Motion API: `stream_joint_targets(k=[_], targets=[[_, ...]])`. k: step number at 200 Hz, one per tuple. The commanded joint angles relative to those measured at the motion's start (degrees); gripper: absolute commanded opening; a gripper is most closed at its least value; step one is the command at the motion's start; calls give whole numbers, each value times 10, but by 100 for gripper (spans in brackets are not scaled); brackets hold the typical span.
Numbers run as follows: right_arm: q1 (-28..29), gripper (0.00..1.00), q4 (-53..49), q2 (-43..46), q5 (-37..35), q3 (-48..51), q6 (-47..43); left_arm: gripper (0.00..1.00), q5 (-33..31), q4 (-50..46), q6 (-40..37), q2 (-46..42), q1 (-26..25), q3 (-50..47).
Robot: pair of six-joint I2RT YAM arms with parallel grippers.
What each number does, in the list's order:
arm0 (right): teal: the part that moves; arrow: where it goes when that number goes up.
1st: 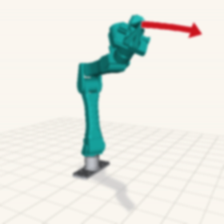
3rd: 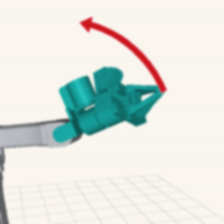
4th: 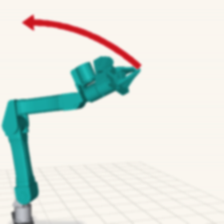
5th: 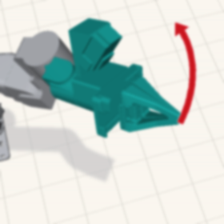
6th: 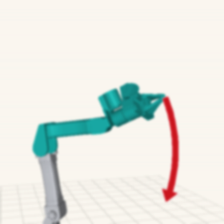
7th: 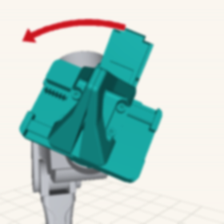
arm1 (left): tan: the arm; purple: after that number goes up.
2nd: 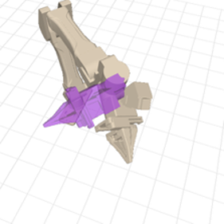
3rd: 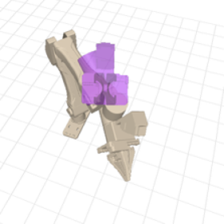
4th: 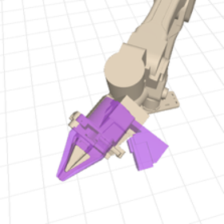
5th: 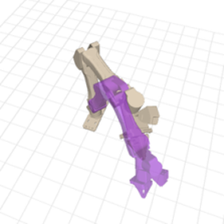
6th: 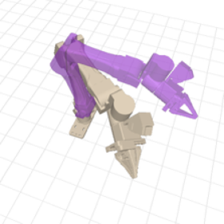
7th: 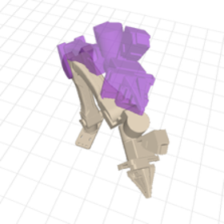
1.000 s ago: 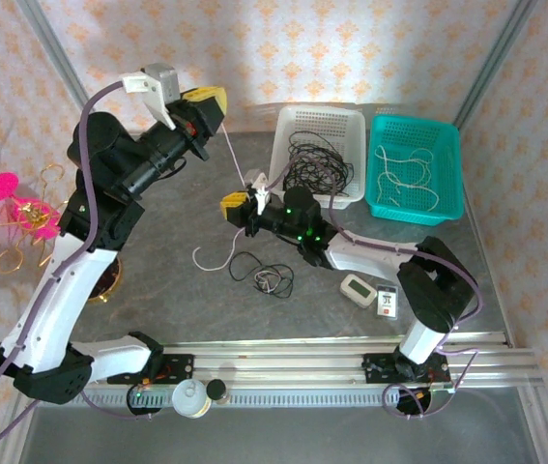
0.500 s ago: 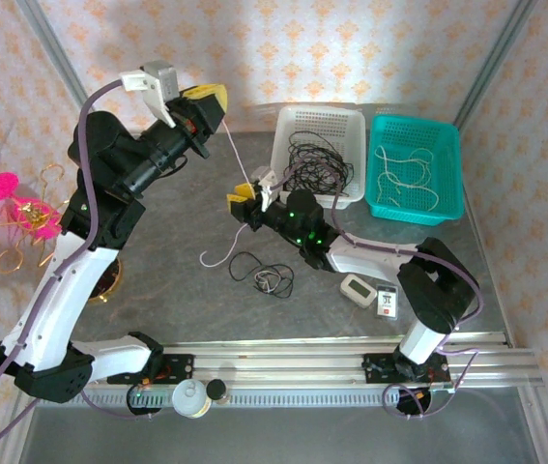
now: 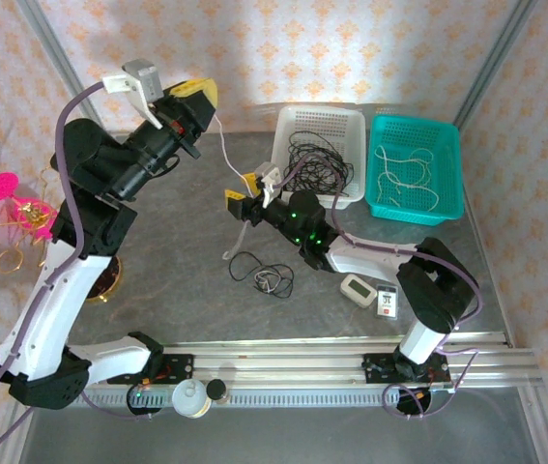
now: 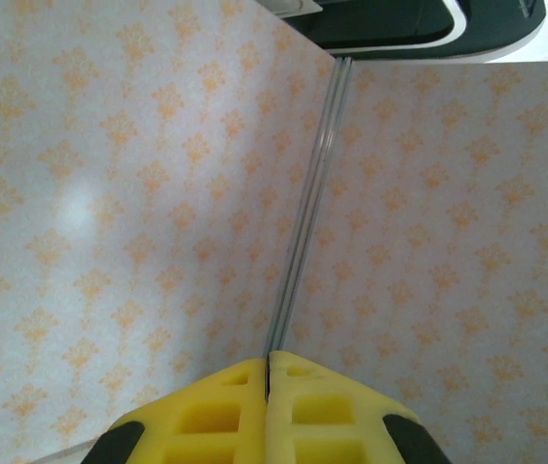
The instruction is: Untangle the cables
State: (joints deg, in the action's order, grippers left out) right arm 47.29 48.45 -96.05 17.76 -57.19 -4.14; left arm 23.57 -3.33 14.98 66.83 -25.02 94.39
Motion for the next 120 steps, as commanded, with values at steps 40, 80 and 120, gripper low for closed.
stream_joint_targets(k=[40, 80, 120], targets=[[8, 48, -3, -14, 8, -31, 5, 0, 0, 33, 1, -14, 3, -2], [8, 39, -1, -11, 4, -7, 5, 0, -14, 21, -14, -12, 3, 24], [7, 19, 12, -7, 6, 28, 8, 0, -17, 20, -19, -5, 3, 42]])
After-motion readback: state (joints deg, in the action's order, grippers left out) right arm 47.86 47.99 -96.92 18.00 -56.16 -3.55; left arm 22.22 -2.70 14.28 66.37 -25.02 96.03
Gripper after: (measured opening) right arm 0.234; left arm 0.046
